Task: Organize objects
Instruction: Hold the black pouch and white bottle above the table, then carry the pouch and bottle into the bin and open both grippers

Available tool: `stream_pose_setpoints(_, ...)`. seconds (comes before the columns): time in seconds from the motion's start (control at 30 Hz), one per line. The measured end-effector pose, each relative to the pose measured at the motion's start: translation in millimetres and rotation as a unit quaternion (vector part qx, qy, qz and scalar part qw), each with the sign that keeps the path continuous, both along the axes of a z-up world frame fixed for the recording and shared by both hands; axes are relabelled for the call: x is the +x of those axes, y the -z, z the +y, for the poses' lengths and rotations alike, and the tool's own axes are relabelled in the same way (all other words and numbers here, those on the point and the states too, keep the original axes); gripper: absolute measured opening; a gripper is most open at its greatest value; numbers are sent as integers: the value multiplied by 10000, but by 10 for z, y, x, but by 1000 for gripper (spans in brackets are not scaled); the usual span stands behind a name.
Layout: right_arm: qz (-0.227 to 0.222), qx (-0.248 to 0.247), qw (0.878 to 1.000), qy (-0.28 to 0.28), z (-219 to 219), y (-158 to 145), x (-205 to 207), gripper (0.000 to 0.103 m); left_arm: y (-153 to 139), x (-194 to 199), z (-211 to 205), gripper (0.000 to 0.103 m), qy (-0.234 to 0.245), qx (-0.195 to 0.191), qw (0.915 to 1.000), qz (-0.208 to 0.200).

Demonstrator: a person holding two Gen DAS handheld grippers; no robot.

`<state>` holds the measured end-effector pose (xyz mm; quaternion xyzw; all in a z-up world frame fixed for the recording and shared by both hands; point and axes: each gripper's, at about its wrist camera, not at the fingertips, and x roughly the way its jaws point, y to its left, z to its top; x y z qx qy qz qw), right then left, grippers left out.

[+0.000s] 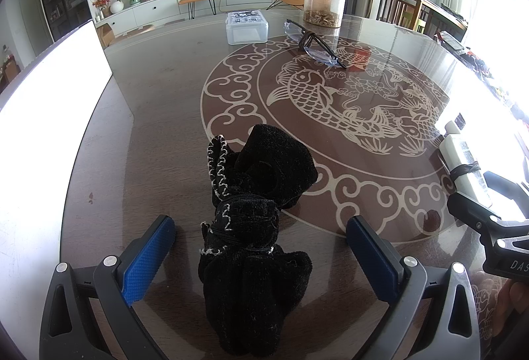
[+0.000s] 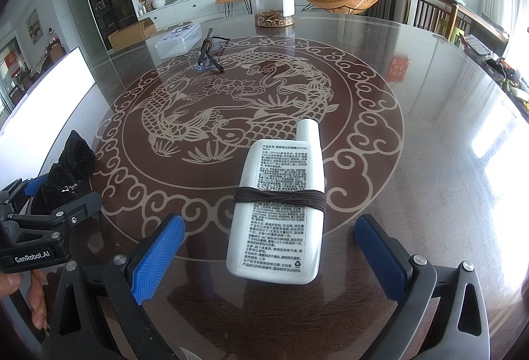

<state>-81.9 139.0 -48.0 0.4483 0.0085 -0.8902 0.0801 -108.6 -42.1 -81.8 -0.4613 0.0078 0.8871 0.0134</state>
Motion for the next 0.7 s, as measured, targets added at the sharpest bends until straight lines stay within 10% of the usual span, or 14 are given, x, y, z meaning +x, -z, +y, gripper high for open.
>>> stream_pose_setpoints(0.17, 26, -64, 10000, -9, 17, -8, 9, 103, -10, 9, 4, 103, 9, -14, 10000, -27)
stream_pose_setpoints(0.33, 630, -1330, 9867, 690, 558, -232, 193, 103, -36, -102, -9, 103, 240, 22, 9987, -441)
stream_pose_setpoints(0.5, 29, -1950, 9724, 1280, 910, -168, 116, 102, -129, -70, -46, 36, 193, -33, 9998, -71)
stream_pose_setpoints(0.7, -869, -1061, 9901, 294, 231, -138, -268, 100, -153, 86, 2, 32, 186, 42, 9998, 110)
